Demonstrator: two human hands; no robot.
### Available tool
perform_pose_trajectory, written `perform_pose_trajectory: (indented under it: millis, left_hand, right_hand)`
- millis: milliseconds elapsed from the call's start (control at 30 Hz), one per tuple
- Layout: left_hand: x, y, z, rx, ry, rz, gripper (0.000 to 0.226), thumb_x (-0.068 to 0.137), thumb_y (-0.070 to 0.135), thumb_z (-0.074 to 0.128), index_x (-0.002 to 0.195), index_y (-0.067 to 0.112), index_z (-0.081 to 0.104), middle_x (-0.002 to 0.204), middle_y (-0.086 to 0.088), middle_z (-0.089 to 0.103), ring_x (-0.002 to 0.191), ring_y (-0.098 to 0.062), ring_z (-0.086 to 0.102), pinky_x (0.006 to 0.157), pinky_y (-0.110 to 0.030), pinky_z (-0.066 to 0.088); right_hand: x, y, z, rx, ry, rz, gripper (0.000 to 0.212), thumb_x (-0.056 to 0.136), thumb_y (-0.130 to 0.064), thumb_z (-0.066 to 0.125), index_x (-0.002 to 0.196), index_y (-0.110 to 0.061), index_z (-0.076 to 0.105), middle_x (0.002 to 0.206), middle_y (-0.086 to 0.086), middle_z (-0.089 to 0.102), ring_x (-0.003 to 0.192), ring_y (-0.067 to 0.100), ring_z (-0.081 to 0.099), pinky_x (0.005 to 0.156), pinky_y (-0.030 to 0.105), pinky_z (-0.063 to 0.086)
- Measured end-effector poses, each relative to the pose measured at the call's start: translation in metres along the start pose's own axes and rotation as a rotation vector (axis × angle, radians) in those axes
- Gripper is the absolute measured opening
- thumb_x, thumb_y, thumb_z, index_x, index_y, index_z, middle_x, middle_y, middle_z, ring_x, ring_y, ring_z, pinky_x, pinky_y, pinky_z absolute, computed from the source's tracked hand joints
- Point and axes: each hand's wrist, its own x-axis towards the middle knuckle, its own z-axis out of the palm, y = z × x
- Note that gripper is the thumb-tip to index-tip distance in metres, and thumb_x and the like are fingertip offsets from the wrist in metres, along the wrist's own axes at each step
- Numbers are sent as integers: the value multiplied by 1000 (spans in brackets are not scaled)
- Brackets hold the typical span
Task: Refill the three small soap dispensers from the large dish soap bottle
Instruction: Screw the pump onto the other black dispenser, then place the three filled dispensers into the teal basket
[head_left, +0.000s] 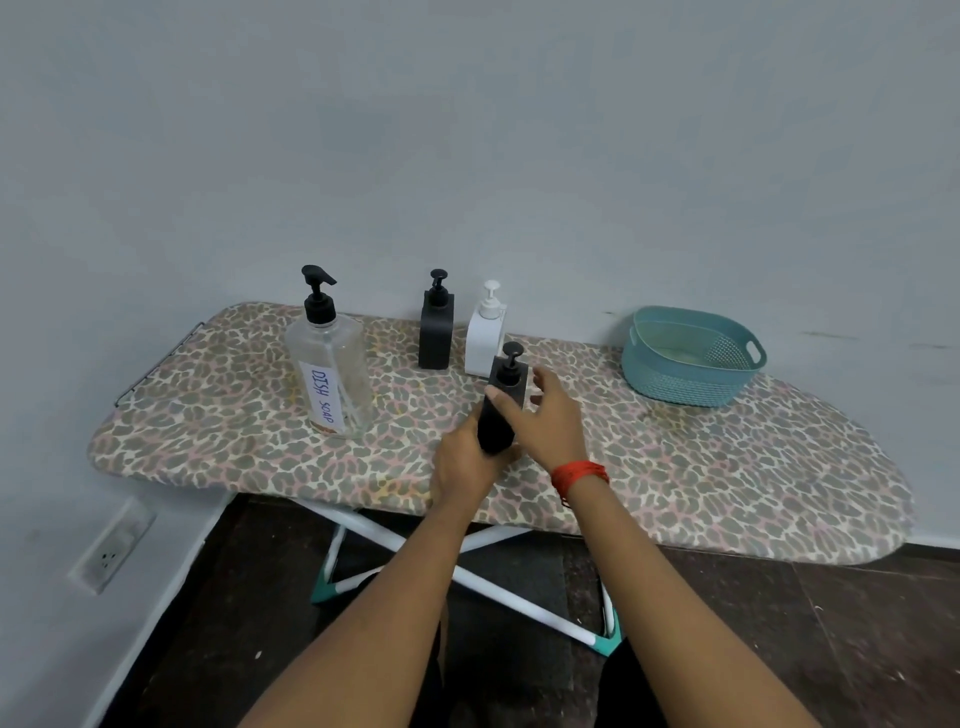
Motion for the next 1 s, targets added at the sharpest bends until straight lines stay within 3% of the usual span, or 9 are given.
perform_pose_trajectory:
  millis: [67,167,267,400,500,600,733,867,1000]
  left_hand:
    - [0,0,0,5,6,14,59,75,37,84,127,21,63,101,-2,75,91,-23,71,78,-45,59]
    - [1,-1,0,22,2,9,56,77,29,84,128,20,62,103,-3,74,93,-23,70,80,-45,59]
    - [3,-1,1,23,-9,-1,59,76,29,86,129,18,62,108,-4,73,98,-24,70,84,-44,58]
    - [3,-4,-1,-18,-46,42,67,79,22,83,140,19,56,118,-5,72,107,-24,68,91,-42,57]
    - [0,-12,-1,14,-75,91,77,81,18,80,150,22,47,124,-5,70,111,-22,67,94,-40,56]
    - [4,-12,6,183,-122,129,75,88,29,73,154,20,39,146,-5,57,130,-23,56,107,-40,48]
    - [26,5,28,310,-216,169,86,93,45,68,159,9,27,165,-10,29,153,-23,27,125,-38,24]
    - [41,6,54,566,-266,189,90,96,68,44,162,12,16,170,-7,15,158,-24,9,129,-41,4]
    - [45,-4,65,654,-246,198,89,96,72,31,162,16,13,171,-2,10,158,-22,5,128,-41,-1]
  right_hand:
    - [9,-9,6,-1,-25,35,70,78,-52,75,133,-18,47,119,-4,60,86,4,54,71,14,41]
    - [32,-20,6,-63,-153,152,74,79,-43,75,140,-17,43,129,4,60,111,23,60,87,31,50]
    - [44,-29,6,-118,-223,198,54,78,-39,74,124,-19,55,112,3,63,103,25,62,83,39,57]
    - [46,-31,2,-172,-178,137,33,74,-37,76,99,-23,59,84,-8,60,89,20,64,59,22,45]
    - [48,-28,-15,-178,-105,109,34,70,-38,77,93,-22,58,80,-9,59,78,15,61,53,19,39]
    - [57,-26,-41,-206,-22,76,30,69,-41,76,82,-20,60,74,-9,60,67,8,59,49,21,40]
    - [79,-27,-91,-193,137,31,30,70,-43,75,85,-23,60,70,-15,54,62,-3,49,47,14,34]
    - [115,-23,-149,-236,213,38,38,71,-41,77,95,-20,58,84,-3,58,72,16,56,62,25,46]
    - [152,-7,-195,-302,237,91,43,71,-37,76,107,-19,63,94,1,63,80,21,59,68,26,46]
